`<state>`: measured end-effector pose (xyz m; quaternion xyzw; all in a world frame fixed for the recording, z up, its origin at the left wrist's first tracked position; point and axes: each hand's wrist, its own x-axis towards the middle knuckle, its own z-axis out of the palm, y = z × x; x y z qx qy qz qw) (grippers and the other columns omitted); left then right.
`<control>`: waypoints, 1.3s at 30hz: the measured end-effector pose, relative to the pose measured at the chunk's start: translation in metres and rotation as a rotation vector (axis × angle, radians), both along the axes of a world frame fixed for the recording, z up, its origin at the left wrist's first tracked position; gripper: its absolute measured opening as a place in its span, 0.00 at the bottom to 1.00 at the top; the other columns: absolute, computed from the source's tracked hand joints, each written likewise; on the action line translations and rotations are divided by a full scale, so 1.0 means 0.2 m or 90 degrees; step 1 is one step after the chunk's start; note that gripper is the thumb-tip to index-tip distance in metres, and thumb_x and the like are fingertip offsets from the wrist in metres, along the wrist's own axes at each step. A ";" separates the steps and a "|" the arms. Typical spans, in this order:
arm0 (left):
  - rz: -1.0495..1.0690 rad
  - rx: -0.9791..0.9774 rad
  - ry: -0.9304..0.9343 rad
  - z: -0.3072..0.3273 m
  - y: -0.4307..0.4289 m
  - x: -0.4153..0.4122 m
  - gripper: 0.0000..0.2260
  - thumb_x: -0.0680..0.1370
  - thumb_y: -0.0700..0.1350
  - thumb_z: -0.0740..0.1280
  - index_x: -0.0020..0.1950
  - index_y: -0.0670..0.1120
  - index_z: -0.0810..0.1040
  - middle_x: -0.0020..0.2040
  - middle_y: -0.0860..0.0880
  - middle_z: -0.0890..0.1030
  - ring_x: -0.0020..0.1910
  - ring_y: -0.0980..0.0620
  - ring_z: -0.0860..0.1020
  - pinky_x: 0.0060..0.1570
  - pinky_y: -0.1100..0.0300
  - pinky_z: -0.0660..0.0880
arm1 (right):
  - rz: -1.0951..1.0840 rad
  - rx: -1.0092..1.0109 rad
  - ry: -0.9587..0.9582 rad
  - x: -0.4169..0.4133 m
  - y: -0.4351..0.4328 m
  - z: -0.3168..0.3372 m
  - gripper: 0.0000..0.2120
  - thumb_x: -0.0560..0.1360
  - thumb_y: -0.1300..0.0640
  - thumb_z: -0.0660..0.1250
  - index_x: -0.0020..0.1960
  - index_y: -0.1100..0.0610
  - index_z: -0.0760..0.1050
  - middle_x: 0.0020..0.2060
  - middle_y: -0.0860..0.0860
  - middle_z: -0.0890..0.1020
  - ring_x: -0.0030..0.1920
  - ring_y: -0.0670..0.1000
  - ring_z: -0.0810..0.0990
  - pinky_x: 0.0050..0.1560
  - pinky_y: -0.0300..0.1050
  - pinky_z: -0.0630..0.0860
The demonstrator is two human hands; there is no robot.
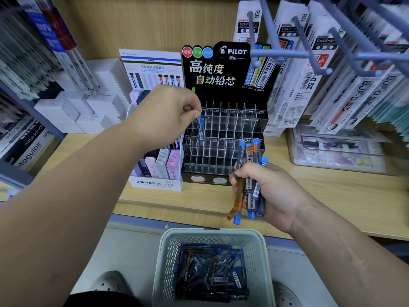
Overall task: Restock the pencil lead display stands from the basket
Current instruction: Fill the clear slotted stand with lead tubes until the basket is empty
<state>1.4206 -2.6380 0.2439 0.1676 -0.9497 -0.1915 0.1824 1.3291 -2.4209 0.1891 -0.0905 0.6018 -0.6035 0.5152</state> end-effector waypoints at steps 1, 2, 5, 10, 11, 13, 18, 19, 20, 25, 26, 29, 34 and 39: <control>0.001 0.004 0.001 0.00 0.00 0.00 0.04 0.79 0.40 0.68 0.47 0.45 0.83 0.32 0.60 0.76 0.35 0.61 0.76 0.40 0.64 0.73 | 0.000 0.000 0.001 0.00 0.00 0.00 0.02 0.76 0.62 0.66 0.47 0.58 0.75 0.40 0.54 0.80 0.41 0.54 0.75 0.36 0.47 0.77; 0.001 0.005 0.001 0.00 0.00 0.00 0.04 0.79 0.40 0.68 0.47 0.45 0.82 0.32 0.60 0.76 0.35 0.61 0.76 0.40 0.65 0.74 | -0.002 0.000 0.003 0.00 0.00 0.00 0.02 0.75 0.62 0.66 0.47 0.58 0.75 0.40 0.54 0.81 0.42 0.54 0.75 0.39 0.48 0.76; 0.008 0.004 -0.016 0.01 -0.03 0.00 0.04 0.79 0.40 0.69 0.46 0.47 0.82 0.34 0.60 0.77 0.35 0.62 0.76 0.40 0.64 0.74 | -0.006 0.002 0.008 0.00 0.00 -0.01 0.01 0.75 0.62 0.66 0.45 0.58 0.75 0.40 0.54 0.80 0.44 0.55 0.74 0.44 0.51 0.74; 0.002 -0.021 -0.001 -0.03 -0.03 -0.01 0.03 0.78 0.41 0.70 0.46 0.46 0.84 0.35 0.57 0.78 0.36 0.59 0.77 0.41 0.67 0.72 | -0.006 -0.001 0.005 -0.01 0.00 -0.01 0.03 0.75 0.63 0.66 0.43 0.57 0.75 0.40 0.55 0.80 0.43 0.55 0.74 0.43 0.51 0.74; -0.009 -0.046 -0.005 -0.05 -0.02 -0.02 0.03 0.78 0.41 0.71 0.46 0.45 0.84 0.36 0.55 0.79 0.37 0.55 0.77 0.43 0.64 0.73 | -0.006 -0.002 0.004 -0.01 0.00 -0.01 0.03 0.75 0.63 0.66 0.43 0.57 0.75 0.40 0.55 0.80 0.43 0.55 0.74 0.42 0.51 0.75; -0.034 -0.129 -0.007 -0.09 -0.02 -0.03 0.03 0.77 0.41 0.71 0.45 0.44 0.85 0.39 0.50 0.80 0.41 0.48 0.79 0.44 0.56 0.75 | -0.002 -0.002 0.004 -0.01 0.00 -0.01 0.03 0.75 0.63 0.66 0.43 0.57 0.76 0.40 0.55 0.80 0.43 0.55 0.74 0.42 0.50 0.74; -0.035 -0.274 -0.005 -0.15 -0.01 -0.03 0.09 0.74 0.43 0.66 0.39 0.43 0.84 0.38 0.45 0.81 0.40 0.40 0.79 0.35 0.46 0.77 | 0.007 -0.006 0.003 -0.01 0.00 -0.02 0.02 0.75 0.62 0.66 0.47 0.58 0.74 0.40 0.54 0.80 0.43 0.54 0.74 0.39 0.48 0.75; -0.032 -0.281 -0.002 -0.16 0.00 -0.03 0.10 0.74 0.44 0.65 0.39 0.42 0.84 0.37 0.45 0.80 0.39 0.40 0.79 0.34 0.46 0.77 | 0.006 -0.005 0.001 -0.01 0.00 -0.02 0.03 0.74 0.62 0.66 0.48 0.58 0.74 0.40 0.54 0.80 0.43 0.55 0.74 0.39 0.48 0.76; -0.030 -0.289 0.005 -0.17 0.00 -0.03 0.10 0.74 0.44 0.66 0.38 0.42 0.84 0.36 0.45 0.80 0.38 0.40 0.78 0.33 0.47 0.77 | 0.007 -0.005 0.000 -0.02 -0.01 -0.02 0.05 0.74 0.62 0.67 0.49 0.58 0.73 0.40 0.54 0.80 0.43 0.54 0.75 0.39 0.49 0.75; -0.018 -0.285 0.041 -0.18 0.00 -0.03 0.04 0.73 0.42 0.71 0.39 0.43 0.83 0.36 0.45 0.79 0.37 0.40 0.78 0.31 0.50 0.75 | 0.017 -0.025 -0.001 -0.01 -0.01 -0.02 0.06 0.75 0.63 0.67 0.51 0.59 0.73 0.39 0.54 0.81 0.37 0.51 0.77 0.38 0.47 0.75; -0.016 -0.278 0.049 -0.18 0.00 -0.02 0.03 0.72 0.42 0.73 0.40 0.43 0.82 0.37 0.46 0.79 0.38 0.40 0.78 0.32 0.50 0.75 | 0.023 -0.028 0.005 -0.01 -0.02 -0.02 0.05 0.75 0.63 0.66 0.51 0.59 0.73 0.39 0.54 0.81 0.37 0.51 0.77 0.38 0.47 0.75; 0.006 -0.216 0.066 -0.15 0.02 -0.01 0.05 0.72 0.45 0.74 0.46 0.46 0.83 0.38 0.50 0.79 0.40 0.44 0.78 0.37 0.50 0.76 | 0.039 -0.033 0.011 0.00 -0.03 -0.02 0.04 0.74 0.63 0.67 0.48 0.59 0.74 0.39 0.54 0.81 0.36 0.51 0.76 0.36 0.46 0.74; 0.101 0.336 0.067 -0.10 0.23 -0.04 0.06 0.75 0.52 0.74 0.44 0.50 0.84 0.33 0.54 0.81 0.29 0.61 0.75 0.33 0.64 0.73 | 0.083 -0.058 0.006 0.03 -0.04 0.00 0.04 0.72 0.64 0.68 0.46 0.60 0.74 0.36 0.54 0.79 0.33 0.51 0.75 0.33 0.44 0.73; 0.123 0.554 -0.009 -0.12 0.30 -0.03 0.04 0.76 0.43 0.74 0.44 0.42 0.85 0.25 0.53 0.77 0.25 0.56 0.73 0.25 0.63 0.71 | 0.105 -0.075 0.021 0.06 -0.04 0.02 0.10 0.76 0.66 0.65 0.39 0.56 0.78 0.35 0.54 0.79 0.34 0.51 0.75 0.37 0.47 0.72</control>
